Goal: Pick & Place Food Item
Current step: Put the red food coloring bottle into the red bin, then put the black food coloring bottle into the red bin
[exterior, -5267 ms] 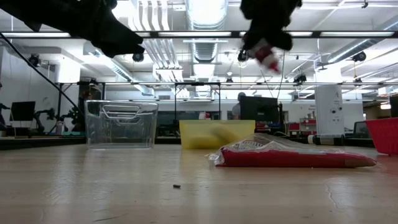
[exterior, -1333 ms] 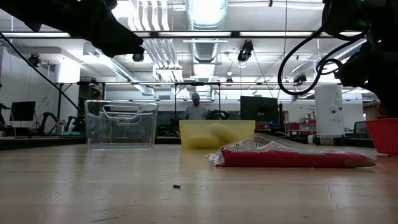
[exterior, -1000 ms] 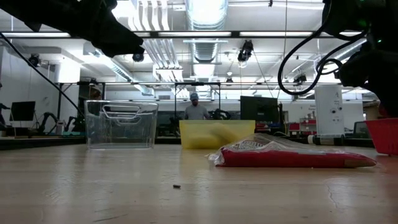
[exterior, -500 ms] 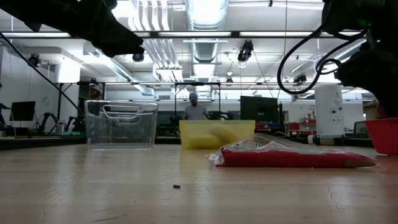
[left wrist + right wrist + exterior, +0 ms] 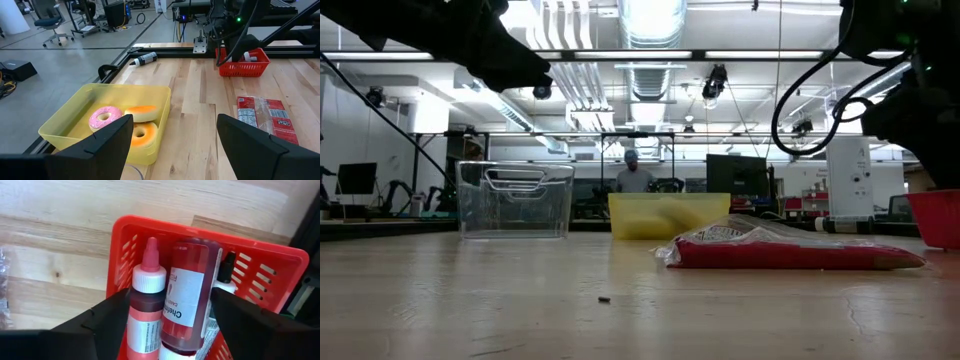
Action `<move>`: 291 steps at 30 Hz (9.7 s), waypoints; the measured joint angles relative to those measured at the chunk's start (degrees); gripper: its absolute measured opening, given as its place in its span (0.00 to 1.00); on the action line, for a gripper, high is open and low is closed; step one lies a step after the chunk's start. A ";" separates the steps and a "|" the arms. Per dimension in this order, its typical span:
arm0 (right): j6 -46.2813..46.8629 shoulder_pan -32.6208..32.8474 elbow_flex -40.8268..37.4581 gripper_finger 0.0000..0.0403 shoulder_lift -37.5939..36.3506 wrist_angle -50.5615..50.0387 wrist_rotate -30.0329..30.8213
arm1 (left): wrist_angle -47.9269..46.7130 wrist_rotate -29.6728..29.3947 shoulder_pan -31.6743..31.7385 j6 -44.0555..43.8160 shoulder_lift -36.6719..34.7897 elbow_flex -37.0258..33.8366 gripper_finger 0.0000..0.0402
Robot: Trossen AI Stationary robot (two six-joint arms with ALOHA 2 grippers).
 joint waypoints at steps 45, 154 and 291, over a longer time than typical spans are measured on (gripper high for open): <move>-62.80 0.39 10.26 0.64 -0.72 44.61 30.03 | 0.00 0.00 -0.02 0.00 -0.02 0.00 0.73; -81.99 -70.88 34.64 0.60 46.78 -4.50 27.34 | -0.02 0.00 -0.02 0.00 -0.02 0.00 0.73; 19.53 15.98 11.99 0.35 5.64 -6.65 5.77 | -0.05 0.00 -0.01 0.00 -0.02 0.02 0.73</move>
